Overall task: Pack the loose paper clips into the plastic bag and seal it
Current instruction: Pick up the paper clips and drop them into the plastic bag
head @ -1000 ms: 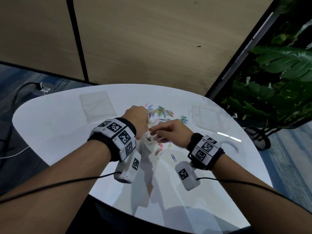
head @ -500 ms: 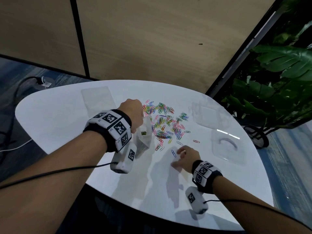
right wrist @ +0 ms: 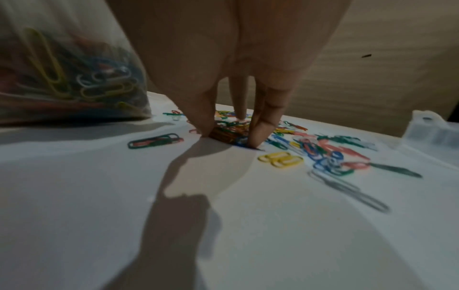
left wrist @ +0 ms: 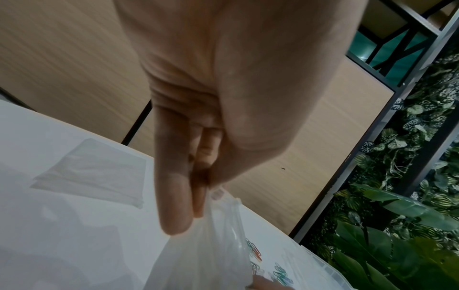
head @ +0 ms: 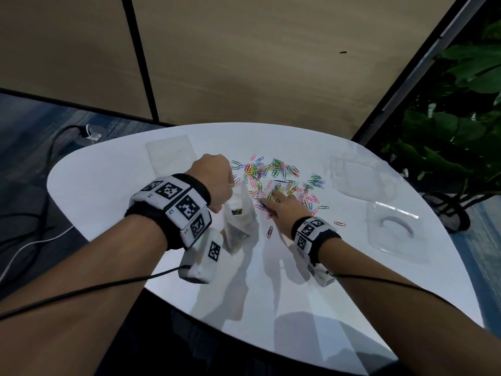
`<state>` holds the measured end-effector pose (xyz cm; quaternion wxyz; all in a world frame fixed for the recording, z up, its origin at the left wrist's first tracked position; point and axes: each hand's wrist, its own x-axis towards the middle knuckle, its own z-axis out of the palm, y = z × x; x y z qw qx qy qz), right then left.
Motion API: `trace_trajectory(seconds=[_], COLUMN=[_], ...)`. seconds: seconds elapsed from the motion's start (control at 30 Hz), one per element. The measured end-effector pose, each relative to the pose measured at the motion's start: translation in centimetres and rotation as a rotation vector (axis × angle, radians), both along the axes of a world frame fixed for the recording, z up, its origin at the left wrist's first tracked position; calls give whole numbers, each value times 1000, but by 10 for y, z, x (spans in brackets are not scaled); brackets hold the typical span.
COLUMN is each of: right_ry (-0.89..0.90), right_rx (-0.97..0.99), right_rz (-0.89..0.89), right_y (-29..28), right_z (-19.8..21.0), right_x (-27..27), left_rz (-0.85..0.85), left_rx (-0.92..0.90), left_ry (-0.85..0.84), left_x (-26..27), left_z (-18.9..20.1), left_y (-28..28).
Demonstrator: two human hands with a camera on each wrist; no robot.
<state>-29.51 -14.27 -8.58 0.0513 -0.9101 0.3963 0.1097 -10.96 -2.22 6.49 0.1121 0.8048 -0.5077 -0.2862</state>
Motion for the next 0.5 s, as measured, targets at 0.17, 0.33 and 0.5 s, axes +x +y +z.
trace_trajectory(seconds=[0.17,0.33,0.5], right_ry=[-19,-151,-550], right_rx=[-59,48,337], right_rz=[57,-181,-640], right_y=[3,-4,-17], right_z=[8,16,30], right_x=[5,-3,-23], left_rz=[10,-15,-5], left_rx=[-7,-15,-38], left_ry=[36,35,27], left_x=[-5,-20,-29], left_z=[1,4,-3], left_y=[-1,0,-9])
